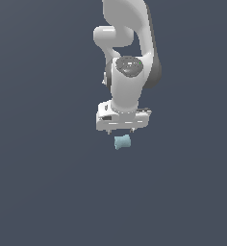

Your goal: Pick up the object and move it to a goal position.

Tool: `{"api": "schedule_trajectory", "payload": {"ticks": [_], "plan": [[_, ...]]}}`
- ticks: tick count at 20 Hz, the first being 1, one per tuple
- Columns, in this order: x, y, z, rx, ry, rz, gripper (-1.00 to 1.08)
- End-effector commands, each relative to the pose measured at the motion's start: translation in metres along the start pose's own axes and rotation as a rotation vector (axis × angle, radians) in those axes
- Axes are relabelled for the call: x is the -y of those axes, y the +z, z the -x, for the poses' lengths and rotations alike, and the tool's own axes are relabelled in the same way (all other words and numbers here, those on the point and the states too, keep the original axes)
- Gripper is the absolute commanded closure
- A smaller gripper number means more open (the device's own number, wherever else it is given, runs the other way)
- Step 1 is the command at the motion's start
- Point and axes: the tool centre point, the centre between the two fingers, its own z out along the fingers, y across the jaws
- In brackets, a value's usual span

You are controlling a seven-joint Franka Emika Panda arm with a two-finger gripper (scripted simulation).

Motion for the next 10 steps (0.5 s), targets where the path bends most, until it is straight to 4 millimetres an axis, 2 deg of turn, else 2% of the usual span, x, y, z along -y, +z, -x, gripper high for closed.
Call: {"api": "schedule_trajectory", "payload": {"ticks": [1,10], "plan": [[0.0006,0.0013,0.0003,0.0,0.024,-0.001,-0.92],[0.004,0.0099,0.0022,0.001,0.186,-0.008,-0.92]]}}
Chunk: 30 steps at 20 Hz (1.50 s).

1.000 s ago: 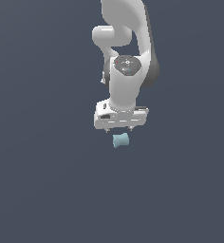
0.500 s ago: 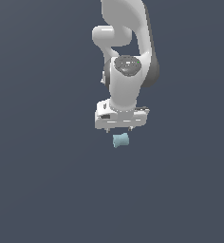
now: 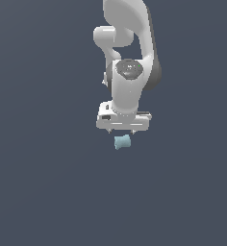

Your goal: Pick up the object and move it to a goal position.

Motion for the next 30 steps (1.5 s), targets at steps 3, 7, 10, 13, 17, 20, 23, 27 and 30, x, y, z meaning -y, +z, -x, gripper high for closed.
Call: {"api": "schedule_trajectory", "payload": {"ticks": [3,7,10,13,17,20,23,27,30], "plan": [[0.002,0.006,0.002,0.001,0.111,-0.004,-0.92],[0.004,0.011,0.003,0.002,0.221,-0.008,-0.92],[0.005,0.016,0.005,0.003,0.303,-0.01,-0.92],[0.006,0.02,0.006,0.004,0.385,-0.012,-0.92],[0.007,0.025,0.008,0.005,0.494,-0.015,-0.92],[0.008,0.029,0.009,0.006,0.577,-0.016,-0.92],[0.009,0.033,0.01,0.006,0.659,-0.018,-0.92],[0.01,0.038,0.012,0.007,0.769,-0.019,-0.92],[0.01,0.041,0.013,0.007,0.852,-0.02,-0.92]]}}
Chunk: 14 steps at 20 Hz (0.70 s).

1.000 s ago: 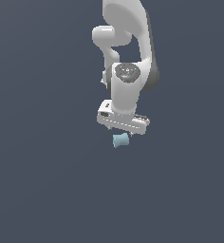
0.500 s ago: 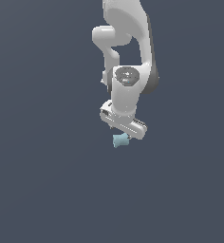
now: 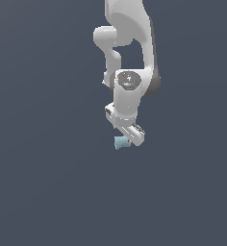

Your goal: Pick up the object and move it to a goal position.

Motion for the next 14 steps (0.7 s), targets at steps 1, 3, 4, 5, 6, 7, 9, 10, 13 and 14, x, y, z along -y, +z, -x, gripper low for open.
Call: {"api": "schedule_trajectory", "payload": {"ticks": [1,3,4,5,6,7,9,10,13,14], "plan": [[-0.001,0.003,0.001,0.0,0.071,-0.001,-0.92],[-0.001,0.006,0.002,0.0,0.126,-0.002,-0.92],[-0.001,0.007,0.002,0.0,0.154,-0.002,-0.92],[-0.002,0.008,0.003,-0.001,0.181,-0.003,-0.92],[-0.002,0.009,0.003,-0.001,0.209,-0.003,-0.92],[-0.002,0.01,0.003,-0.001,0.236,-0.003,-0.92],[-0.003,0.012,0.004,-0.001,0.286,-0.004,-0.92],[-0.003,0.013,0.004,-0.001,0.309,-0.004,-0.92],[-0.003,0.016,0.005,-0.002,0.37,-0.005,-0.92],[-0.004,0.017,0.005,-0.002,0.388,-0.006,-0.92]]}}
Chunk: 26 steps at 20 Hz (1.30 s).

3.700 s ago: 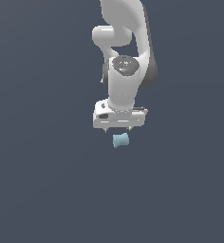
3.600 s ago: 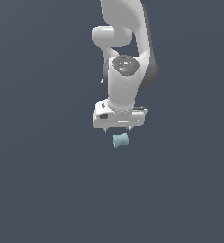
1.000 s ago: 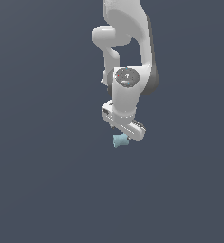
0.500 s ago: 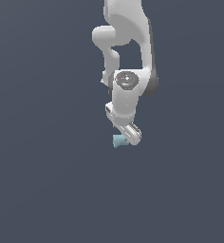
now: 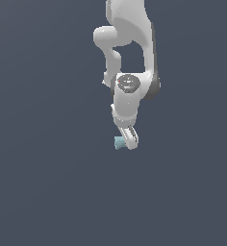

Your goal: Pick up the object and move it to a goal position.

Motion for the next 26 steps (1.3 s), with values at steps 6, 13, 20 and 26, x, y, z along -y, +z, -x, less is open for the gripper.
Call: {"api": "schedule_trajectory", "payload": {"ticks": [6,13,20,26], "plan": [[-0.002,0.004,0.001,-0.001,0.106,-0.002,-0.92],[-0.002,0.005,0.001,-0.002,0.127,-0.002,-0.92],[-0.002,0.023,0.001,-0.002,0.129,-0.002,-0.92],[-0.003,0.051,0.001,-0.002,0.132,-0.002,-0.92]]}}
